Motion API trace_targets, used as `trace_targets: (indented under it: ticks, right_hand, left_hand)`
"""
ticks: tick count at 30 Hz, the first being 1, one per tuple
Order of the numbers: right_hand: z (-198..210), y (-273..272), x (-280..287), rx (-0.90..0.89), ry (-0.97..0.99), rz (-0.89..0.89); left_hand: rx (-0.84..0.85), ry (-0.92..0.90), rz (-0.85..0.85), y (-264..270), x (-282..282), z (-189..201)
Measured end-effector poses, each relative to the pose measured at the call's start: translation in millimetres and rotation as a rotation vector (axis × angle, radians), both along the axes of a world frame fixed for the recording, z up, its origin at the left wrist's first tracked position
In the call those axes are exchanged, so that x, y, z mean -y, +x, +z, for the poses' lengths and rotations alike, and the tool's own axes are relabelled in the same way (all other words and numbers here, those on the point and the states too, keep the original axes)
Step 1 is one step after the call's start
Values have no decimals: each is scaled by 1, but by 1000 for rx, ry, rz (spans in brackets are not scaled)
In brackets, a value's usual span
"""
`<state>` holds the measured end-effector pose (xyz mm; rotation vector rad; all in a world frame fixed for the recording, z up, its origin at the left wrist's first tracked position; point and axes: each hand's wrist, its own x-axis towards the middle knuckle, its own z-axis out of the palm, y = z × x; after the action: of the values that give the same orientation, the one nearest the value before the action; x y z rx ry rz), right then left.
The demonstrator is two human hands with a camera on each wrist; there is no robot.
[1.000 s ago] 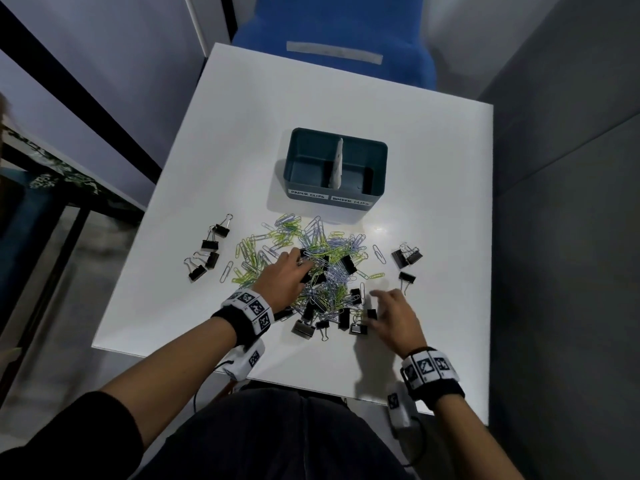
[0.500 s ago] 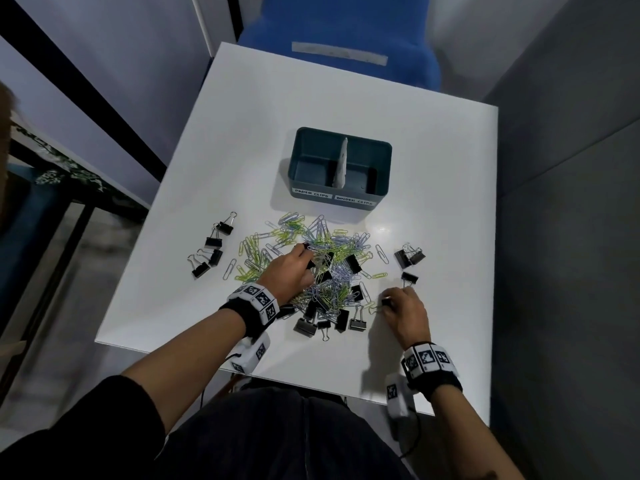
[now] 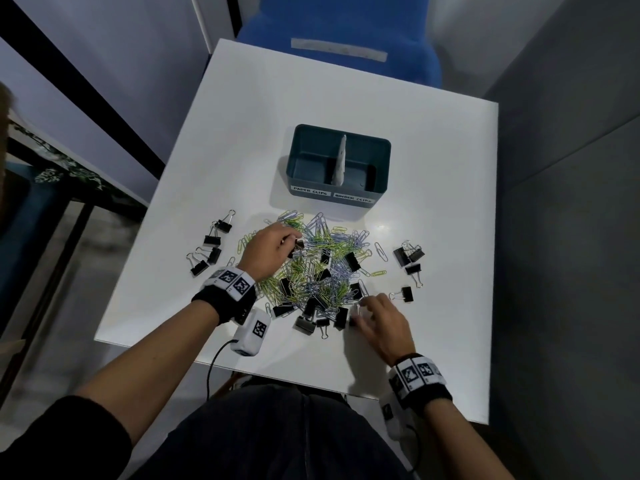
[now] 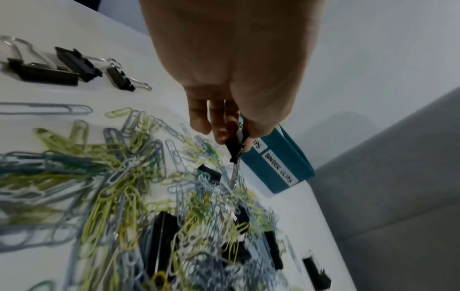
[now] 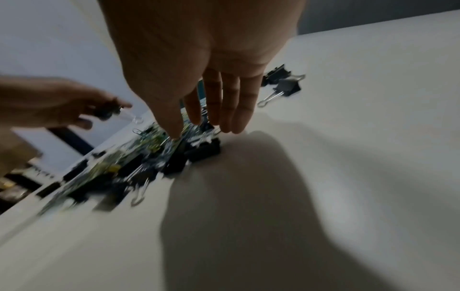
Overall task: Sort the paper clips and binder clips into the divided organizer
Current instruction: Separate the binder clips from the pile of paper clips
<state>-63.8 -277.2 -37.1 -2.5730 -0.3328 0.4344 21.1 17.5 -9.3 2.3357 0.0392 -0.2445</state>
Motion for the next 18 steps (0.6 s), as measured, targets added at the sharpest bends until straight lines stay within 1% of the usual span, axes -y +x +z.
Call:
trace_targets:
  ticks: [2, 4, 7, 9, 13, 18]
  right_hand:
    - [-3, -9, -8, -6, -70, 100]
    - [-5, -13, -13, -3, -107, 120]
    - [-5, -14, -15, 24, -75, 116]
    - [-3, -15, -13, 35, -59, 136]
    - [-2, -19, -10, 26, -56, 161]
    - [-4, -23, -2, 1, -70, 157]
  left_hand:
    - [-10, -113, 44, 1, -9, 5]
    - [-14, -162, 71, 0, -18, 11]
    - [-14, -122, 78, -4, -31, 16]
    - [-6, -81, 134, -9, -41, 16]
    - [4, 2, 340, -27, -79, 4]
    - [-81, 25, 639, -42, -120, -4]
